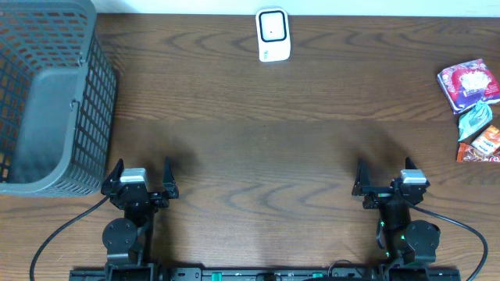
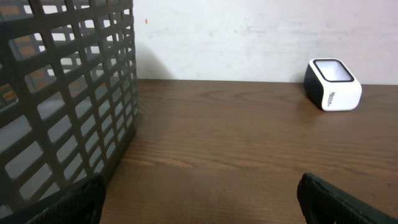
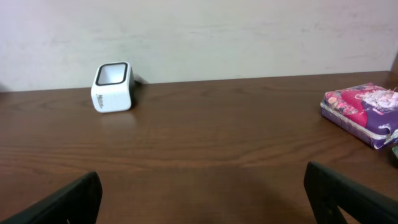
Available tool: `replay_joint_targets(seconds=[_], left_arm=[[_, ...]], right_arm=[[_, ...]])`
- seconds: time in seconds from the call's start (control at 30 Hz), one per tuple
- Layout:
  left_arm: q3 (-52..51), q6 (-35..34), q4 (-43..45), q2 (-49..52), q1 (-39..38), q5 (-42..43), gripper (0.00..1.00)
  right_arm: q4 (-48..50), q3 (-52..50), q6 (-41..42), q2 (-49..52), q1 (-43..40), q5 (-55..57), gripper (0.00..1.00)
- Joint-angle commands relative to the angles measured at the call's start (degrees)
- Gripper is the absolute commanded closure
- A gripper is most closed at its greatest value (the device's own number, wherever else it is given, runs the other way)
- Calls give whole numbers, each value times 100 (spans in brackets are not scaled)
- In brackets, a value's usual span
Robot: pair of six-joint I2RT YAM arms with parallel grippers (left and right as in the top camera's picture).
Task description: Scan the item barcode
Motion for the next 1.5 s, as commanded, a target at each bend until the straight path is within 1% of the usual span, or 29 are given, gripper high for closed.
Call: replay_joint_targets(seconds=[0.0, 0.57, 0.8, 0.9, 1.17, 1.33, 1.47], left_arm=[[-61, 15, -249, -35, 24, 9, 2], [-61, 17, -249, -35, 24, 9, 2], [-61, 15, -249, -35, 24, 9, 2], [-61, 17, -249, -35, 24, 9, 2], [-61, 15, -249, -35, 24, 9, 2], [-61, 17, -249, -35, 24, 9, 2], [-61, 17, -249, -35, 24, 9, 2]], right_arm=[[-22, -15, 17, -37, 17, 37, 1], [-20, -13, 15, -39, 20, 55, 1], [-46, -13, -726, -39, 20, 120, 1], [-48, -13, -841, -39, 17, 142, 1], [-50, -13, -765, -39, 20, 140, 1], [-50, -13, -286, -37, 20, 138, 1], [-48, -13, -149, -39, 20, 116, 1]])
